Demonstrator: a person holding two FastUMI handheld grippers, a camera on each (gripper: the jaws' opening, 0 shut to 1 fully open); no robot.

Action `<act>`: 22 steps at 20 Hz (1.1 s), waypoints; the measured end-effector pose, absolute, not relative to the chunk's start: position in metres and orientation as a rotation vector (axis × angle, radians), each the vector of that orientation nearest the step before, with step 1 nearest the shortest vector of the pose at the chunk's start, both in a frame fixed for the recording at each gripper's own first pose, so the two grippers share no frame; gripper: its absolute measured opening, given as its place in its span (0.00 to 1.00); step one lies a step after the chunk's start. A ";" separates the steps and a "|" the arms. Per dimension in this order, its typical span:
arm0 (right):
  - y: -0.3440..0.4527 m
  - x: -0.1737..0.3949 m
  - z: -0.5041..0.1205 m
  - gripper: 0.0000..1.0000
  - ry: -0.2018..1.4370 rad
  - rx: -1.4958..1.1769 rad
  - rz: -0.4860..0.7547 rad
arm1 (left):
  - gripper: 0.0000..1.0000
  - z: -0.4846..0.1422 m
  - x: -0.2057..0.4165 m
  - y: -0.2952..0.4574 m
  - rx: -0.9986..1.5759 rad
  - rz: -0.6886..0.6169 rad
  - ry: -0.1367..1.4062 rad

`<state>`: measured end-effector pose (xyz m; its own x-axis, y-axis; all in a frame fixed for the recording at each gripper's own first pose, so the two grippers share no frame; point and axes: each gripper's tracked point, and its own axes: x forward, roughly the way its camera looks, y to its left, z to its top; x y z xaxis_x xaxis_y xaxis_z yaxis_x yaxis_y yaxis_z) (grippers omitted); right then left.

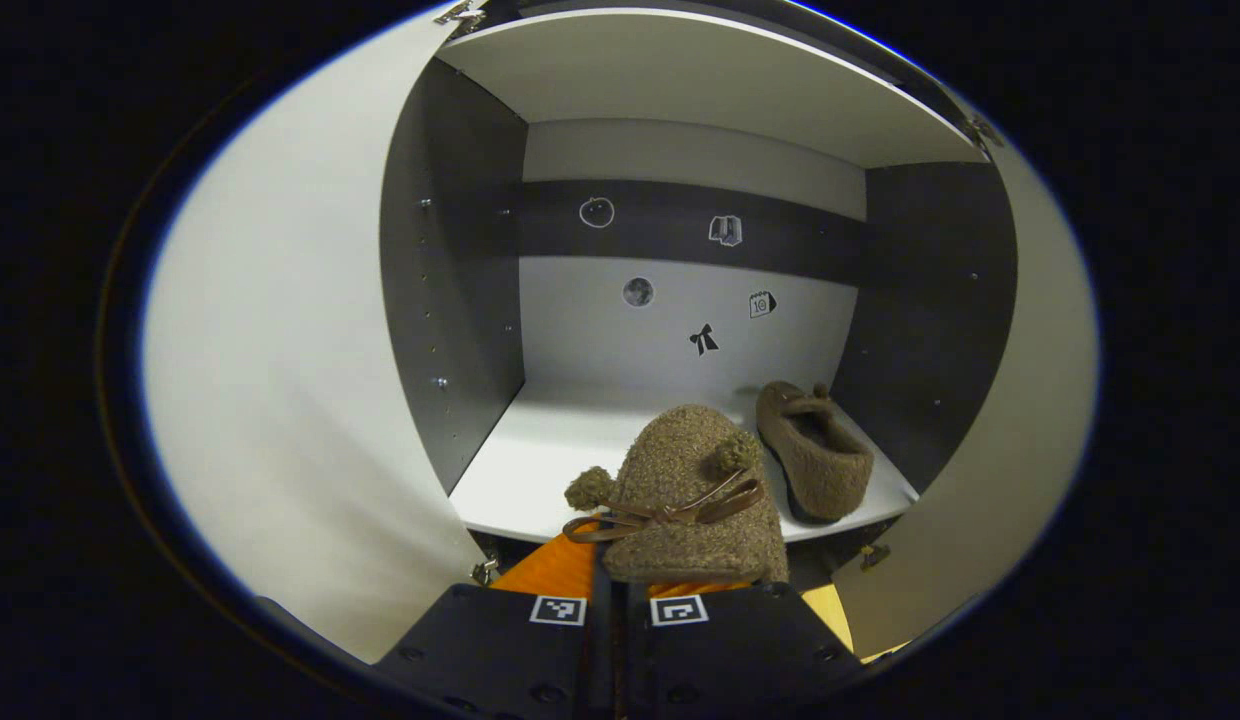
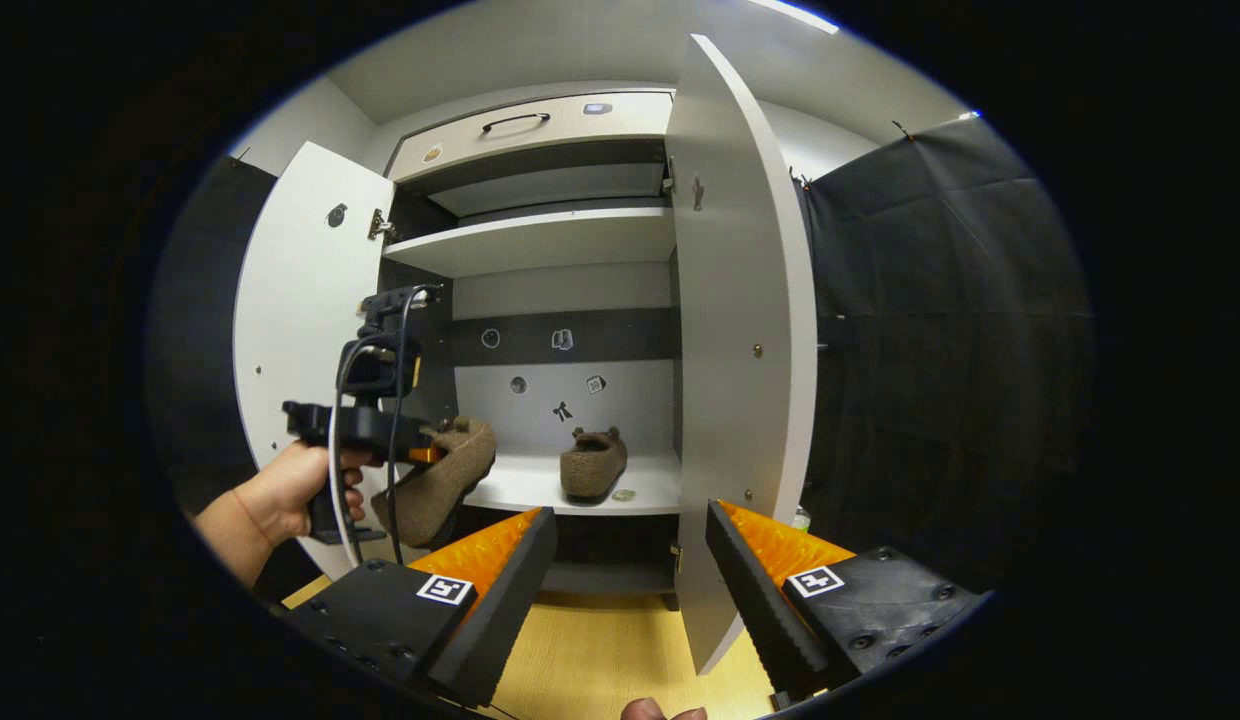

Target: Grab one shoe with the right hand and put it into the shoe cabinet, grab the other shoe with the left hand and put it into the shoe cabinet; then close the right door with the right hand and the left door with the left hand.

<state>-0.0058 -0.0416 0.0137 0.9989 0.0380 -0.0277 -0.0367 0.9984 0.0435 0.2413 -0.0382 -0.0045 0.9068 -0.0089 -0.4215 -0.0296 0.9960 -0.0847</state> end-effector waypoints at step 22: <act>-0.122 -0.026 0.003 0.98 0.069 0.062 -0.138 | 0.16 -0.054 0.427 -0.065 0.033 0.051 0.586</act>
